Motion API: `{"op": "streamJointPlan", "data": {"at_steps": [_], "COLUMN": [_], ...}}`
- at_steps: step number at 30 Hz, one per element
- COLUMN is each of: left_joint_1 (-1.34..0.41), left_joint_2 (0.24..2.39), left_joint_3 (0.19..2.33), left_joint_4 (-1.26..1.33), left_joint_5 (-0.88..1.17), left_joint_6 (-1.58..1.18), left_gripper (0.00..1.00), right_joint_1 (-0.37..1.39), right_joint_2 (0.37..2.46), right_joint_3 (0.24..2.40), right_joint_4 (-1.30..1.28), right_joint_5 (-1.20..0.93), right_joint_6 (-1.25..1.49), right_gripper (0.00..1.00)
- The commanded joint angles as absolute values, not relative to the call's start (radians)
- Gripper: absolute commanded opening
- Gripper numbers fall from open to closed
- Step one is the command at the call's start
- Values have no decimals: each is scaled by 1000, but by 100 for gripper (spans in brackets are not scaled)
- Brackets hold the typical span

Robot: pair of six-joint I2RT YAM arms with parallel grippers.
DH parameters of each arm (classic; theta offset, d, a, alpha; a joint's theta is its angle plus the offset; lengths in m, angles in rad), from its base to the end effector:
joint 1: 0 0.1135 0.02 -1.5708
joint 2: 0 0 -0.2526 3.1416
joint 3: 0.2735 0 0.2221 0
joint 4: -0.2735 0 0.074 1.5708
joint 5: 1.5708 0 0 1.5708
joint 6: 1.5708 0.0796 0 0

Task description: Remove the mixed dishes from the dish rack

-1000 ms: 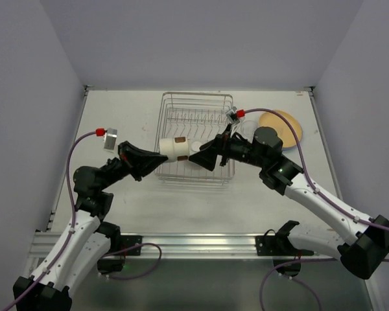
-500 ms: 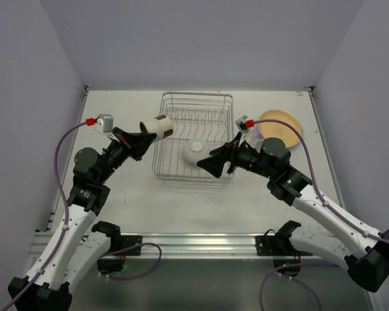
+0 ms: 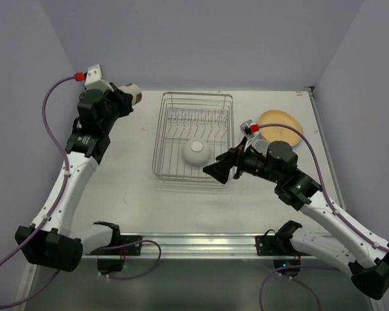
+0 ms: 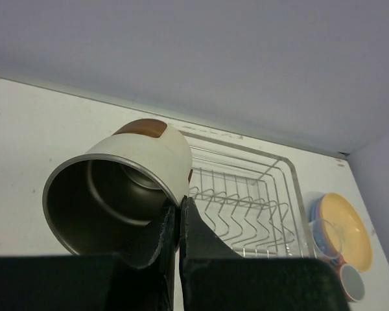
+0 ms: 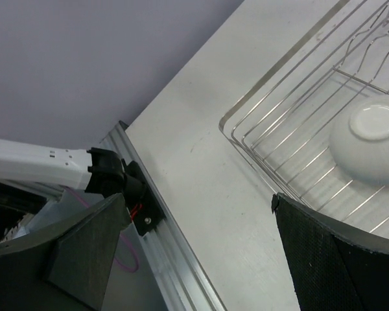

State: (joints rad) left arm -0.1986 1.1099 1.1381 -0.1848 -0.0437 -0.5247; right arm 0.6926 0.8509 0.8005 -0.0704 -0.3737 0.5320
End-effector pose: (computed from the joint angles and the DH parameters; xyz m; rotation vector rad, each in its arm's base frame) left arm 0.2667 -0.0501 0.3818 -0.3167 1.7239 -0.4940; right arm 0.1485 0.1610 0.3347 -0.4488 1.7856 1.2055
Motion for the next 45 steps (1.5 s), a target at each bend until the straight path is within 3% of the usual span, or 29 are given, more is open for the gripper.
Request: {"op": "streamJointPlan", "data": {"at_steps": [1, 14, 20, 30, 45], "left_joint_1": [-166, -74, -74, -74, -74], "left_joint_2": [1211, 1591, 1794, 1954, 2134], "left_joint_3": [1303, 1595, 1764, 1813, 1876], "left_joint_4": [-308, -554, -687, -698, -706], "left_joint_5": [-127, -193, -334, -457, -431], "left_joint_6": [-416, -247, -201, -222, -198], "left_gripper": [0, 0, 0, 0, 0], "right_joint_1": [690, 690, 690, 689, 690], "right_joint_2": [841, 959, 1040, 1170, 1192], "right_joint_3": [873, 1034, 1072, 1209, 1167], "right_joint_4": [-153, -285, -284, -360, -337], "right_joint_5": [-339, -367, -402, -423, -402], "right_joint_6": [483, 463, 459, 391, 396], "right_gripper": [99, 99, 99, 99, 99]}}
